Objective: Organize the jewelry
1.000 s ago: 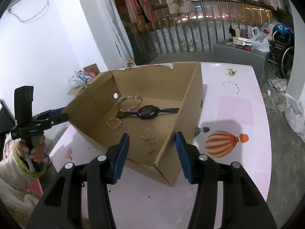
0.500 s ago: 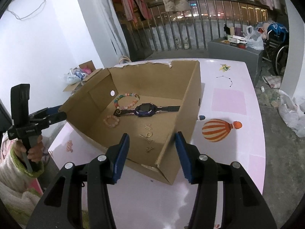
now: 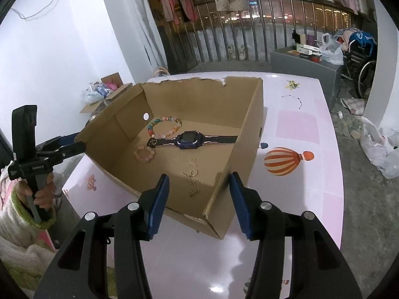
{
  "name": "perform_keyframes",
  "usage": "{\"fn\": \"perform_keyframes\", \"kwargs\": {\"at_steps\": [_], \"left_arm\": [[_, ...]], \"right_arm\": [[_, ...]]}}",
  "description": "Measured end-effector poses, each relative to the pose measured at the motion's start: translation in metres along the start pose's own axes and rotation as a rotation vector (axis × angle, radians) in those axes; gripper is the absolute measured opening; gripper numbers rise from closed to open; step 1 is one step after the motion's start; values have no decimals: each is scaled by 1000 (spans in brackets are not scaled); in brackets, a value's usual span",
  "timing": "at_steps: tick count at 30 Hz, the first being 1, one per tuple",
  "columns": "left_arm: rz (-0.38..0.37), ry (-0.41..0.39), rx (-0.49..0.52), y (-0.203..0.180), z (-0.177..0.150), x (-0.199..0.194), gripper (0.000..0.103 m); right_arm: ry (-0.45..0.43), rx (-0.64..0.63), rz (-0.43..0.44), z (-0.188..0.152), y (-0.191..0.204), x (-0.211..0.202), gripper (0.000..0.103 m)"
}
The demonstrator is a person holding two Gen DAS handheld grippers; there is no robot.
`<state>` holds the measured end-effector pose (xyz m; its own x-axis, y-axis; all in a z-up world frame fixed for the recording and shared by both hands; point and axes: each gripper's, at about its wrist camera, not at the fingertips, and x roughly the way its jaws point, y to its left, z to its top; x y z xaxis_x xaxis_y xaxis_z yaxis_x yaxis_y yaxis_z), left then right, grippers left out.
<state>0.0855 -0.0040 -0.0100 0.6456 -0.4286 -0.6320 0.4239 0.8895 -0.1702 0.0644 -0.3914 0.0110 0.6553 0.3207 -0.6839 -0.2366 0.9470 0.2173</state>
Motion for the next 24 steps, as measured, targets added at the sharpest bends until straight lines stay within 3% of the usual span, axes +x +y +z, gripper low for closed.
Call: {"fn": "perform_keyframes", "kwargs": {"at_steps": [6,11,14,17,24], "left_arm": [[4,-12,8,1,-3,-1,89],[72,-67,87,-11,-11,-14,89],[120,-113,91,-14,-19,-27,89],[119,-140,46,-11,-26,-42,89],[111,-209,42,-19,-36,-82,90]], "right_arm": [[-16,-6,-18,-4,3,-2,50],[-46,-25,-37,-10,12,-11,51],[-64,-37,-47,-16,18,-19,59],[-81,-65,-75,-25,30,-26,63],[-132,-117,-141,-43,57,-46,74]]}}
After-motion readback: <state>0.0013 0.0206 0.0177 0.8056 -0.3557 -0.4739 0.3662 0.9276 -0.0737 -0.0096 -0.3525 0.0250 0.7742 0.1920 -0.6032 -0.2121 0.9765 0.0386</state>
